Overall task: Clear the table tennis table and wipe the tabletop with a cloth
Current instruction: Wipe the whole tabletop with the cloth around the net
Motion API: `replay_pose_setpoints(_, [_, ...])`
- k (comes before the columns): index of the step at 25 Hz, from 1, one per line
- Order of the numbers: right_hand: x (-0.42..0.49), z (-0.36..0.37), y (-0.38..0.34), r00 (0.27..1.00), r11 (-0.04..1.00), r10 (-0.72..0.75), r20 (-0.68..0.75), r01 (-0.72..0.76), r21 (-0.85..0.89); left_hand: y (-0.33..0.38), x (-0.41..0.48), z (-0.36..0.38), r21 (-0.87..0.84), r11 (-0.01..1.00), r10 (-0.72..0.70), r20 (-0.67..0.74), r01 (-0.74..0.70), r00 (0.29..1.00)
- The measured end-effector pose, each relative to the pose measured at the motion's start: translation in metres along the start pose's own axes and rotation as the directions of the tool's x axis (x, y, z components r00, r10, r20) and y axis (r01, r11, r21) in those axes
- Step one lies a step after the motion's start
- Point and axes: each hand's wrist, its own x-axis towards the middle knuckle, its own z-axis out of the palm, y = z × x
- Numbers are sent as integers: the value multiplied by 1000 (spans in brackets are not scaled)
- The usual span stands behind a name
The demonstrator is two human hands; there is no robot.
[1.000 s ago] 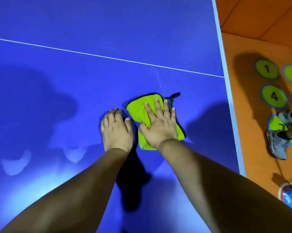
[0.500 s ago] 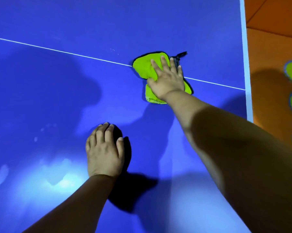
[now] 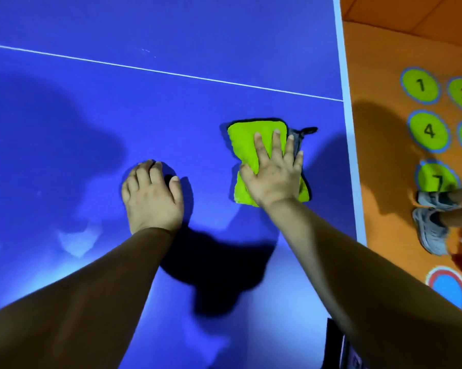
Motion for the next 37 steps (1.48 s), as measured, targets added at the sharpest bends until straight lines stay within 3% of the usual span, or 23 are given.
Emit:
replay_pose_setpoints(8, [-172,32,-16,986,989,139,-92,-134,59,-2,-10,-9,-73,997,33,25,-31,999])
replay_pose_setpoints(15, [-271,41,-30,960,960,277,-29,-275,54,0,-12,-19,-107,994,34,67,-26,997])
replay_pose_setpoints(23, [-116,22,-7,969,973,233,-87,-231,30,3,-7,-12,-76,997,18,51,-14,999])
replay_pose_setpoints(27, [-14,0,12,984,984,177,-5,-177,12,3,-1,-8,-48,999,13,47,-11,999])
replay_pose_setpoints(37, [156,-42,75,997,996,71,-6,-71,62,8,0,-2,-39,999,-33,-53,31,998])
